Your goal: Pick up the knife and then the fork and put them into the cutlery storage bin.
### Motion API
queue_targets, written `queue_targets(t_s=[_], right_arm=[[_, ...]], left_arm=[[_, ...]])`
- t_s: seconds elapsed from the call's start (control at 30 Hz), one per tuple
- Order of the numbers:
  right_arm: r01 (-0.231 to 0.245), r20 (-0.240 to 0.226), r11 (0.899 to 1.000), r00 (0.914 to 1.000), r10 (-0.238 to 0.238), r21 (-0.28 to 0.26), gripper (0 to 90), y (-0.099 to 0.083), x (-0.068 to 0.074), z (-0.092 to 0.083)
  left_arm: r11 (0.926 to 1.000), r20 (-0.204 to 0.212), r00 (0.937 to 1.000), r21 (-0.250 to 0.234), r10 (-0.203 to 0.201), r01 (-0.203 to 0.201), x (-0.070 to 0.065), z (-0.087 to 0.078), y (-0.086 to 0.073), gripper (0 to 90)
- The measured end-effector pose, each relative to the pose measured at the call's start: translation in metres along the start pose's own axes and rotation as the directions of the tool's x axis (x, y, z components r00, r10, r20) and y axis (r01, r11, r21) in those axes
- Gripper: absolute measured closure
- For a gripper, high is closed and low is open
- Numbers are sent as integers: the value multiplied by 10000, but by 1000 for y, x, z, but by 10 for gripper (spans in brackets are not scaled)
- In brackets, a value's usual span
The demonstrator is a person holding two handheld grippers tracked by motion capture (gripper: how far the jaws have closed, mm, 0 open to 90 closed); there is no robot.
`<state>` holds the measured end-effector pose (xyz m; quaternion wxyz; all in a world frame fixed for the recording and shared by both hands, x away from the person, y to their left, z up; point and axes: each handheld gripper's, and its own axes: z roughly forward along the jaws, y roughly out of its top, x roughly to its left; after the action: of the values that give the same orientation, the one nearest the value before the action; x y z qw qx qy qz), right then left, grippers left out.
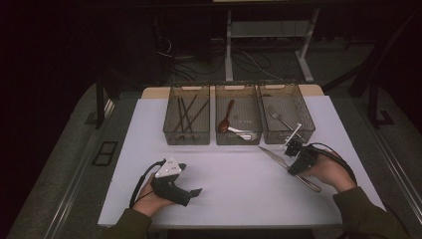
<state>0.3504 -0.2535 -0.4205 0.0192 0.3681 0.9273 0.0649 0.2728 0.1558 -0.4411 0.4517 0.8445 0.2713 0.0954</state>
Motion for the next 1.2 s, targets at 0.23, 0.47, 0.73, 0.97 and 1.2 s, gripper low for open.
queue_targets(t_s=[0.23,0.47,0.73,0.97,1.2], right_arm=[[266,148,9975,9995,-276,659,787,9,1,1],[112,18,9990,9999,-113,425,798,6,0,0],[81,-186,9988,9998,-90,-480,799,-4,-6,-13],[-46,-407,9876,9992,-18,-1572,799,-18,-15,-26],[-323,-726,9529,9973,108,-3016,799,-30,-26,-40]], left_arm=[[10000,-15,10000,2,19,-19,0,-1,0,0],[10000,-27,10000,-26,25,-25,0,-1,0,0],[10000,-33,10000,-34,27,-27,0,-1,0,0],[10000,-44,10000,-46,54,-54,0,-2,0,0],[10000,-49,10000,-50,51,-51,0,-2,0,0]])
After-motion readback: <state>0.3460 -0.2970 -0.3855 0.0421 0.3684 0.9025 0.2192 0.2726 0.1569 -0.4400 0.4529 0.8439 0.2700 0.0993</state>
